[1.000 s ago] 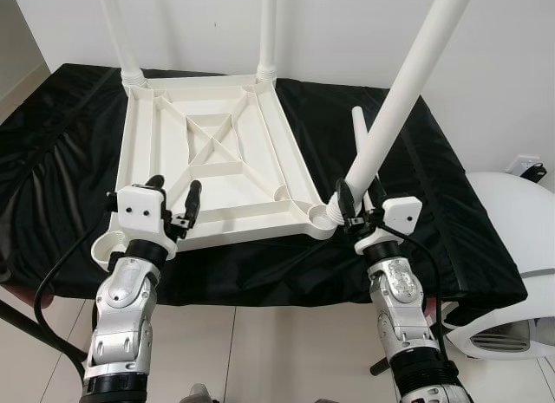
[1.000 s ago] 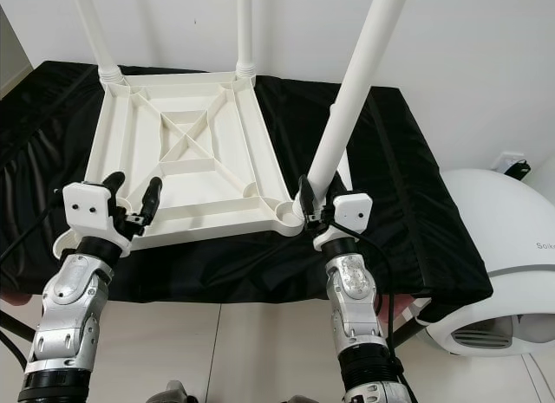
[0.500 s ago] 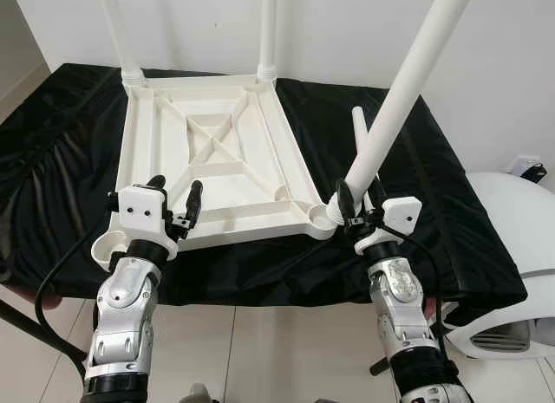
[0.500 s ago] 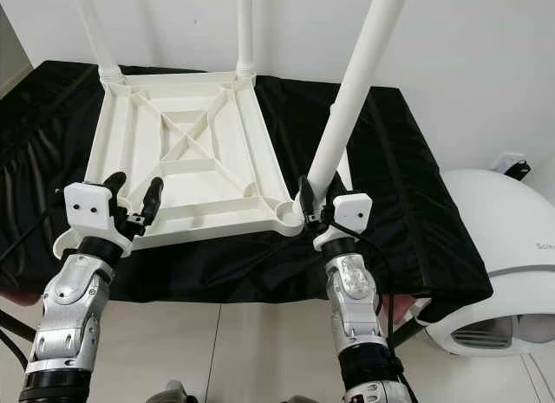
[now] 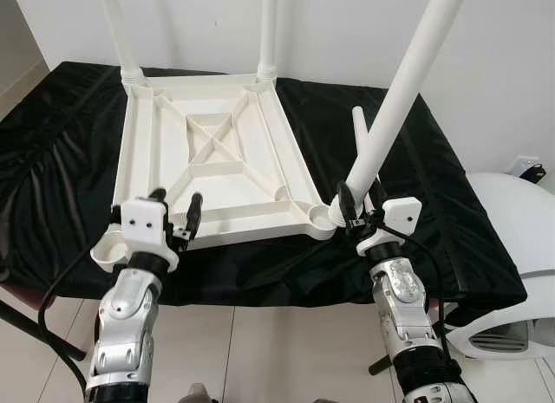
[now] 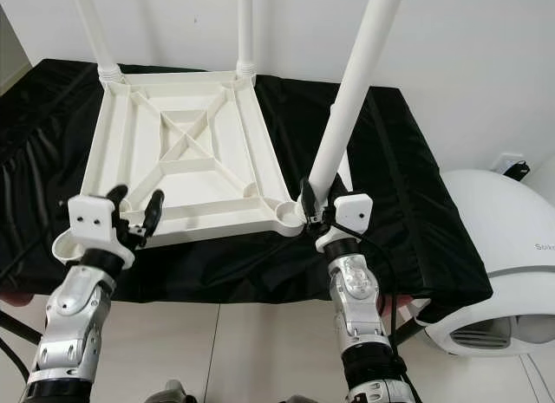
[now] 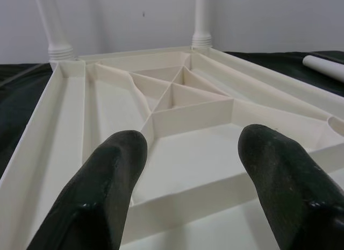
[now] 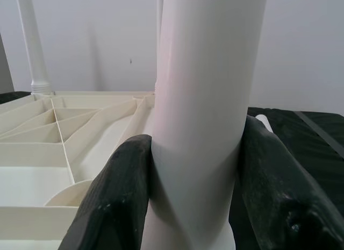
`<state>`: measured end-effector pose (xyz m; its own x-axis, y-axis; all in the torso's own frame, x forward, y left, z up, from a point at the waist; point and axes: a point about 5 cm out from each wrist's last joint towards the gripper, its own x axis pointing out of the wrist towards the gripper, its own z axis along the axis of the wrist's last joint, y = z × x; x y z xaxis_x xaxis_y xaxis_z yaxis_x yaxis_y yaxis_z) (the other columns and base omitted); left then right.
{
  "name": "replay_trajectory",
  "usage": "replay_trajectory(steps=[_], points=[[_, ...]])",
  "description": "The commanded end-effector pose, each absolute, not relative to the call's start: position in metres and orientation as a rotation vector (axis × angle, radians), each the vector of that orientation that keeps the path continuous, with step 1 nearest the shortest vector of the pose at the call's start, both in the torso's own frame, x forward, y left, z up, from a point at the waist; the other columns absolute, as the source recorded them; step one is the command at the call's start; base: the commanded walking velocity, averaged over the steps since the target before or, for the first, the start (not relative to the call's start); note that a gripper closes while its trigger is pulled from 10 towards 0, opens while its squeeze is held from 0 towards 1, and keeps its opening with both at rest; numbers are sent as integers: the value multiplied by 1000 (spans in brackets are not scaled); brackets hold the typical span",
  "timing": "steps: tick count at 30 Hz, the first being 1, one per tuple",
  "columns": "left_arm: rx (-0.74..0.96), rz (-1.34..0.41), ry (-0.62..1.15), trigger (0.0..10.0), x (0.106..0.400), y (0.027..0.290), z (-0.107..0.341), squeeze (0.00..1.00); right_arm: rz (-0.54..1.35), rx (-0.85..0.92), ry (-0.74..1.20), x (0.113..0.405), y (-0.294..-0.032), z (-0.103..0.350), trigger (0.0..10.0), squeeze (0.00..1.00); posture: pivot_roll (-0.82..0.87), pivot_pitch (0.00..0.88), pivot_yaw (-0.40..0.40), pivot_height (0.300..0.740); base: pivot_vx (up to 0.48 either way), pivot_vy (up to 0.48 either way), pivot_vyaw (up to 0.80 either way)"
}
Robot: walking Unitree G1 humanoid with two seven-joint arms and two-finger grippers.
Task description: Building children table
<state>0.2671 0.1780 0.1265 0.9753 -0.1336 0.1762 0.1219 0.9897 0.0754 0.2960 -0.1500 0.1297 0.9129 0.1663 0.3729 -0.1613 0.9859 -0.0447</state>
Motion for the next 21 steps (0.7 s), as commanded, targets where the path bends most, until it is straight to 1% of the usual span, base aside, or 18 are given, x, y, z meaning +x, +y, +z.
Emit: replay_trajectory(steps=[1,7,13,21], points=[[61,-70,-185,10000,266,182,124,0,163,-16,-395,297,-152,130,10000,0,83,0,-39,740,0,0,0],[45,-15,-110,10000,261,190,97,0,152,-27,-383,300,-155,128,10000,0,76,0,-44,740,0,0,0],[46,9,-61,10000,259,191,79,0,150,-36,-396,306,-158,132,10000,0,77,0,-55,740,0,0,0],[45,2,-91,10000,257,191,80,0,156,-44,-404,310,-159,134,10000,0,83,0,-59,740,0,0,0]])
